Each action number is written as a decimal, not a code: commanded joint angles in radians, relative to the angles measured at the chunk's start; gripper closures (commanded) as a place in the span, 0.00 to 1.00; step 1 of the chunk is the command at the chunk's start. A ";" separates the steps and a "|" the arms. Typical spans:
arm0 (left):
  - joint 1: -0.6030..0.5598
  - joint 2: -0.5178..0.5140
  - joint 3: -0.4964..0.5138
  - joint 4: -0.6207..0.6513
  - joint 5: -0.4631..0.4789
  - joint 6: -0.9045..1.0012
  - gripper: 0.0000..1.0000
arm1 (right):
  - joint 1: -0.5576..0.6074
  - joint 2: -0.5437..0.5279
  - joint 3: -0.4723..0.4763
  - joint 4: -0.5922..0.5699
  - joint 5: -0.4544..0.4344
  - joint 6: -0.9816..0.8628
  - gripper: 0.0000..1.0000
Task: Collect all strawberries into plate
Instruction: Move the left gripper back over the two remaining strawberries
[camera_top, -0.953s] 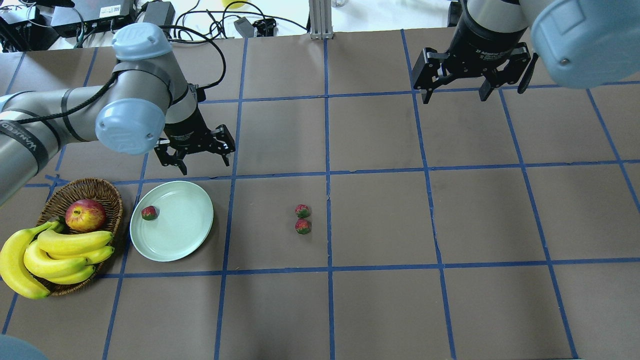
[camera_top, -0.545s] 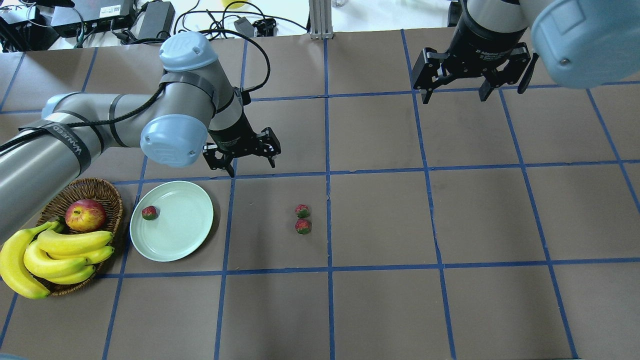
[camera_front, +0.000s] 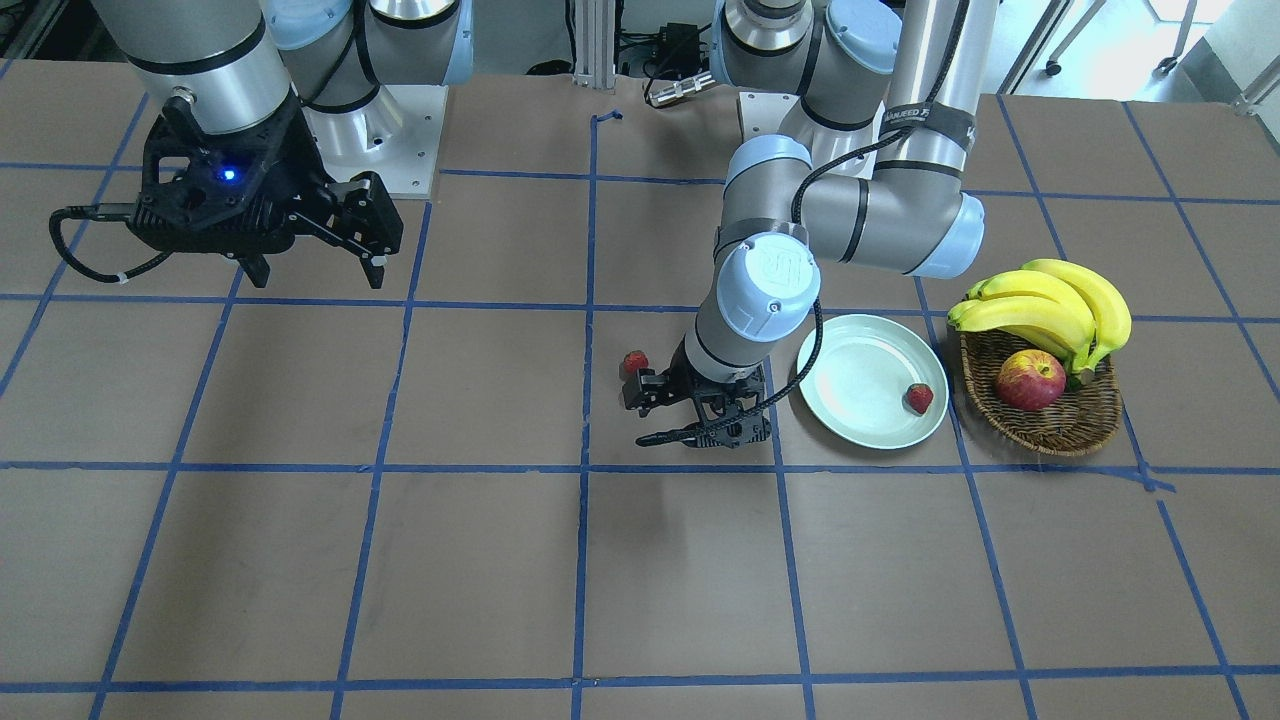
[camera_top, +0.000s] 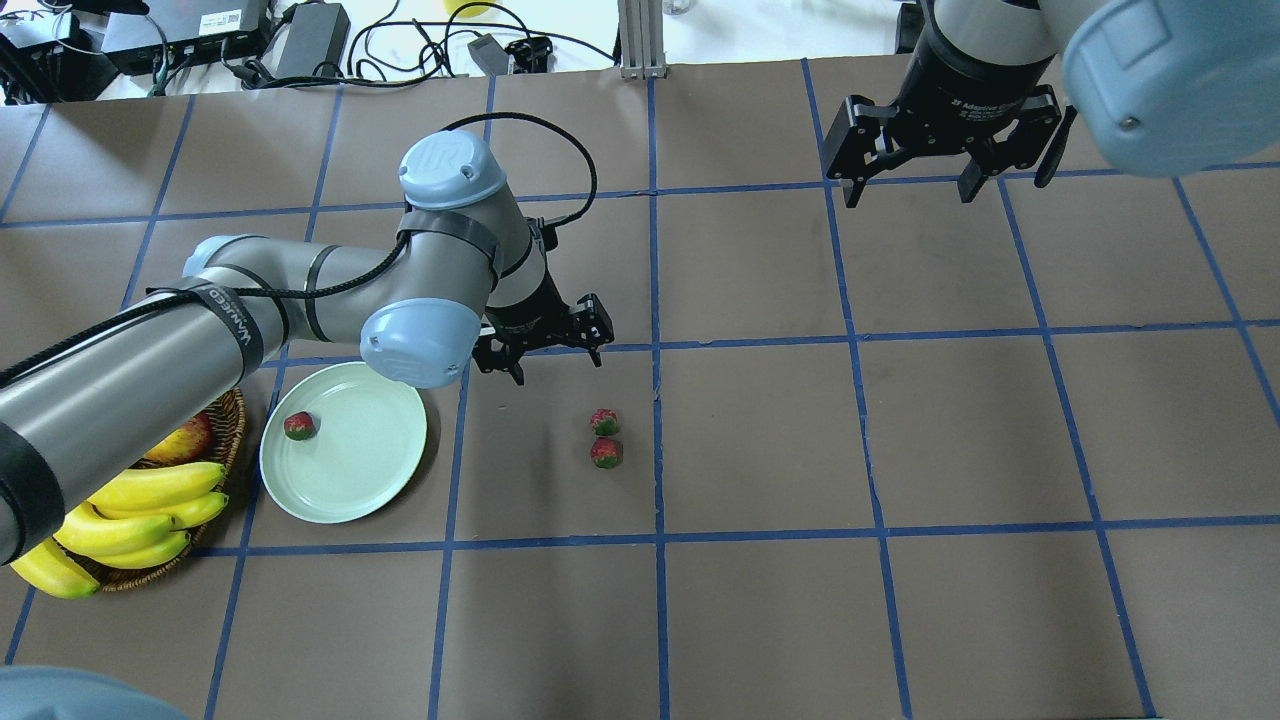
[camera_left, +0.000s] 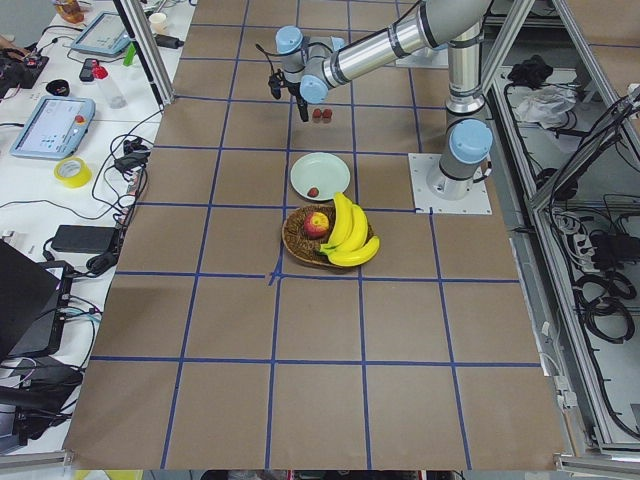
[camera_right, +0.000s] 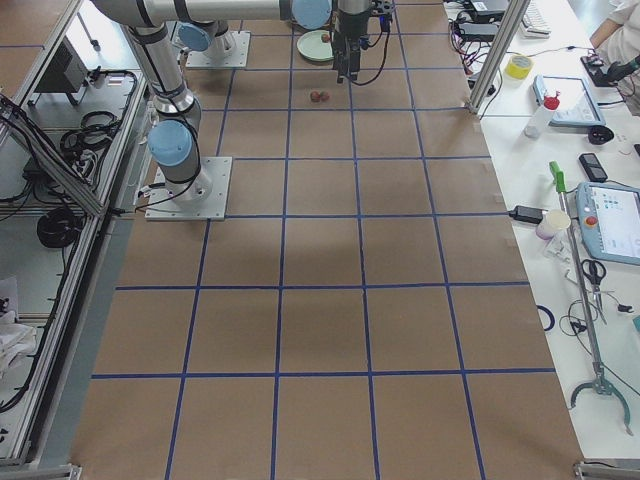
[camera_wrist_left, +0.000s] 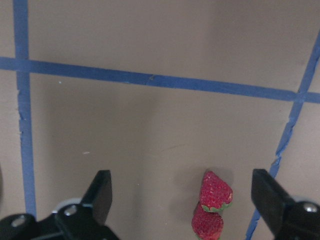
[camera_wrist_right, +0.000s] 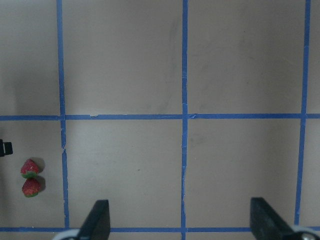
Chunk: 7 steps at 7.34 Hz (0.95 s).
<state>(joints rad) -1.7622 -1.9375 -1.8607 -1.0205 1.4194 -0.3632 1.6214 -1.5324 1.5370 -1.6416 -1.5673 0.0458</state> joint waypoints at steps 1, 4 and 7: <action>-0.025 -0.021 -0.031 0.010 -0.016 -0.040 0.00 | 0.000 0.000 0.000 0.000 0.000 0.000 0.00; -0.028 -0.029 -0.041 0.010 -0.071 -0.060 0.10 | 0.000 0.000 0.000 0.000 0.001 0.000 0.00; -0.045 -0.051 -0.046 0.010 -0.073 -0.060 0.23 | 0.000 0.000 0.000 0.000 0.003 0.000 0.00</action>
<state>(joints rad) -1.7985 -1.9812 -1.9044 -1.0114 1.3469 -0.4238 1.6214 -1.5325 1.5371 -1.6420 -1.5653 0.0460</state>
